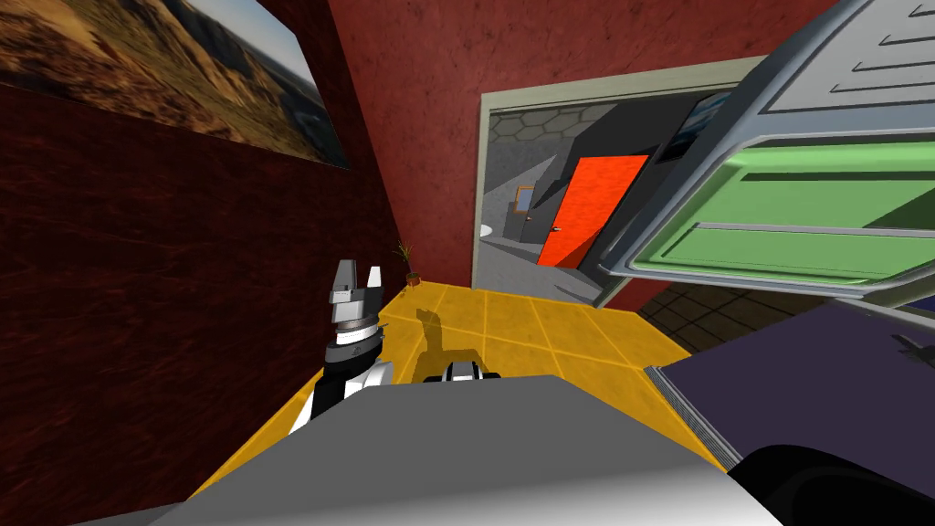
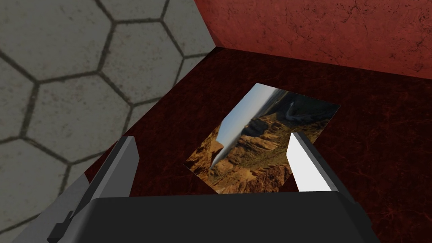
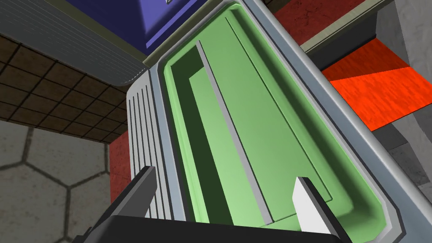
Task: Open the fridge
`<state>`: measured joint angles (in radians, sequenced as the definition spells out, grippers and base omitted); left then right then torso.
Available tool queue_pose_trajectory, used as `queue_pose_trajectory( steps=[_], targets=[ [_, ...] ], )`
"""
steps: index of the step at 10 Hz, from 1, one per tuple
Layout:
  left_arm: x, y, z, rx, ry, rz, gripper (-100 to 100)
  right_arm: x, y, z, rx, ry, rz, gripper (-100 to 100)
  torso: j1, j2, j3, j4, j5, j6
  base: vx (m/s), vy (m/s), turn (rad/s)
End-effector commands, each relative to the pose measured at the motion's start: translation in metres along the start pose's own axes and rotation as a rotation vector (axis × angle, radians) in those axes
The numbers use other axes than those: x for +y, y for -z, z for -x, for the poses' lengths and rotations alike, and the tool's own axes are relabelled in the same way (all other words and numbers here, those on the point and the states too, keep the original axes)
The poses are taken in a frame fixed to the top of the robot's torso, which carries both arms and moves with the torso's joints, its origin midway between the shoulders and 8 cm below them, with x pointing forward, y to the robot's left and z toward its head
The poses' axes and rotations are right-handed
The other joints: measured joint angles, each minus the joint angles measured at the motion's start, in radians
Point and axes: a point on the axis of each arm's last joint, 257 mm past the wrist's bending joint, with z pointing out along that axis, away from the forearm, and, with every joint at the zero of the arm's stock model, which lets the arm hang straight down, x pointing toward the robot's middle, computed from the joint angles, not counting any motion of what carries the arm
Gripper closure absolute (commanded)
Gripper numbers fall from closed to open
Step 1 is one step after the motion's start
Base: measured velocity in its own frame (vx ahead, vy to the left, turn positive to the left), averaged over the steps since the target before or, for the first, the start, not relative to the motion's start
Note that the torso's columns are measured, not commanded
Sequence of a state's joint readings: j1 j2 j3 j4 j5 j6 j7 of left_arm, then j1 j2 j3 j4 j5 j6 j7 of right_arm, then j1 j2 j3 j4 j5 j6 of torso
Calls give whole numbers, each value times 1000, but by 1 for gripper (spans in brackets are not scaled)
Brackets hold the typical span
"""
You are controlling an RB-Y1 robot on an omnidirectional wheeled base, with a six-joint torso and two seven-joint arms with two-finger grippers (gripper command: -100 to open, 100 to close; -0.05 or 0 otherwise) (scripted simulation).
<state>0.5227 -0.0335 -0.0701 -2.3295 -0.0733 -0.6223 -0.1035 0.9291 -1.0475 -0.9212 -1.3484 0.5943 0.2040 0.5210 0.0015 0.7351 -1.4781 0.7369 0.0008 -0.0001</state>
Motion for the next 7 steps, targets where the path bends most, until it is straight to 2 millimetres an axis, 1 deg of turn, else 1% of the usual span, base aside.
queue_pose_trajectory(
  steps=[1,2,4,5,6,7],
  targets=[
    [0,0,0,0,0,0,0,-24,-2,-18,50,-81,-60,-100,-3,3,2,1,-1,0,191,88,54],
    [0,0,0,0,0,0,0,-30,-3,-23,63,-101,-75,-100,-4,3,3,1,-2,0,207,89,39],
    [0,0,0,0,0,0,0,-50,-2,-43,109,-177,-130,-100,-2,4,2,1,-1,0,188,91,56],
    [0,0,0,0,0,0,0,-43,-4,-36,93,-152,-111,-100,-1,3,3,1,-1,0,91,51,10],
    [0,0,0,0,0,0,0,-44,-4,-38,96,-157,-115,-100,-3,8,5,2,-1,1,20,9,3],
    [0,0,0,0,0,0,0,-52,-8,-28,87,-157,-110,-100,-5,10,7,3,-2,1,27,10,-71]
  ],
)
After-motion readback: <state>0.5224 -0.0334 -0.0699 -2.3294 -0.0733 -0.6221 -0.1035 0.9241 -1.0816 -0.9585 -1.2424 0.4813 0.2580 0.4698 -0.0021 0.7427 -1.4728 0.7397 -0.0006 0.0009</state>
